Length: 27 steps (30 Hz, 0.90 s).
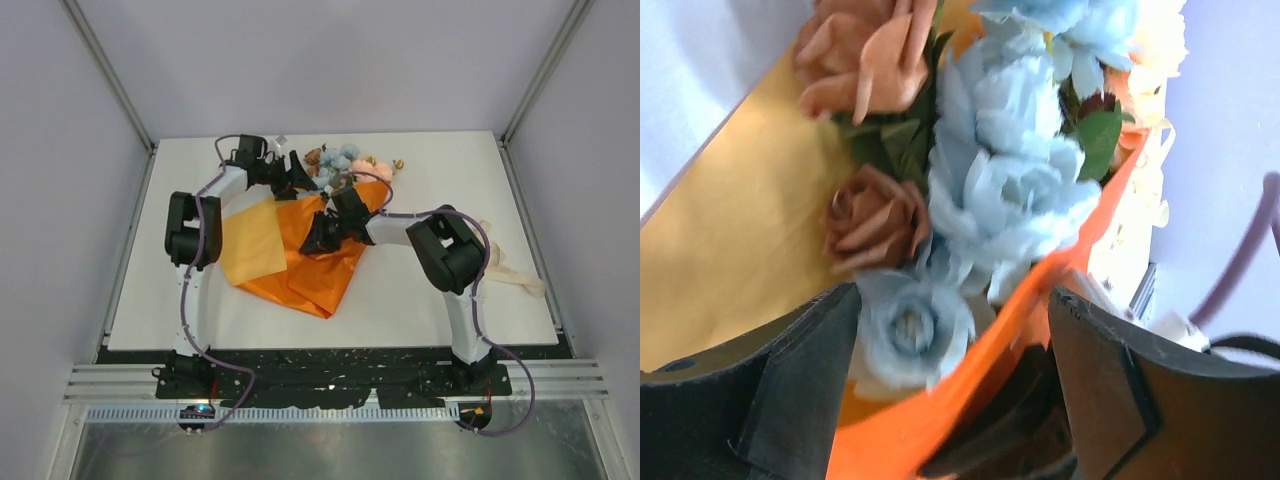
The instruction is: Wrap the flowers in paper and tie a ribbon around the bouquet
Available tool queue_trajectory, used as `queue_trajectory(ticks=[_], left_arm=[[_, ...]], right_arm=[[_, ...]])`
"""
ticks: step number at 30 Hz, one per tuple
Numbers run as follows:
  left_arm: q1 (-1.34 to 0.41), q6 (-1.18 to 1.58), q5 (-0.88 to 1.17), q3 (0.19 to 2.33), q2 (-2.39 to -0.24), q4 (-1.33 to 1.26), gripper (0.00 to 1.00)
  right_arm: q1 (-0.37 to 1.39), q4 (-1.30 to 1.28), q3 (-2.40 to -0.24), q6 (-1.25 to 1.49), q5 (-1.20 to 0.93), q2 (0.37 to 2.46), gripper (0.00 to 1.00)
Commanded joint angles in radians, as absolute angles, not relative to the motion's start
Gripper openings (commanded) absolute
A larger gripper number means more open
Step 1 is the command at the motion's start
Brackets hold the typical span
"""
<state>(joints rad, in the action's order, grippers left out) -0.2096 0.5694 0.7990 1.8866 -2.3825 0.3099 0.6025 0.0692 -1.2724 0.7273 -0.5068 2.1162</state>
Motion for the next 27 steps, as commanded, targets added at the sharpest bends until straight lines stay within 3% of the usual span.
queue_trajectory(ticks=[1,11,15,27], left_arm=[[-0.112,0.569,0.821,1.751,-2.217,0.238,0.80],[-0.086,0.623,0.813,1.367,-2.022,0.095,0.80],[-0.107,0.705,0.804,1.232,-1.976,-0.058,0.78],[-0.259,0.730,0.710,1.282,-2.055,-0.083,0.80]], right_arm=[[0.566,-0.075,-1.331,0.583,-0.508,2.180,0.25],[0.485,-0.647,-1.500,0.056,-0.640,2.214,0.20],[0.442,-0.762,-1.500,-0.125,-0.638,2.221,0.20],[0.402,-0.965,-1.634,-0.396,-0.670,2.302,0.19]])
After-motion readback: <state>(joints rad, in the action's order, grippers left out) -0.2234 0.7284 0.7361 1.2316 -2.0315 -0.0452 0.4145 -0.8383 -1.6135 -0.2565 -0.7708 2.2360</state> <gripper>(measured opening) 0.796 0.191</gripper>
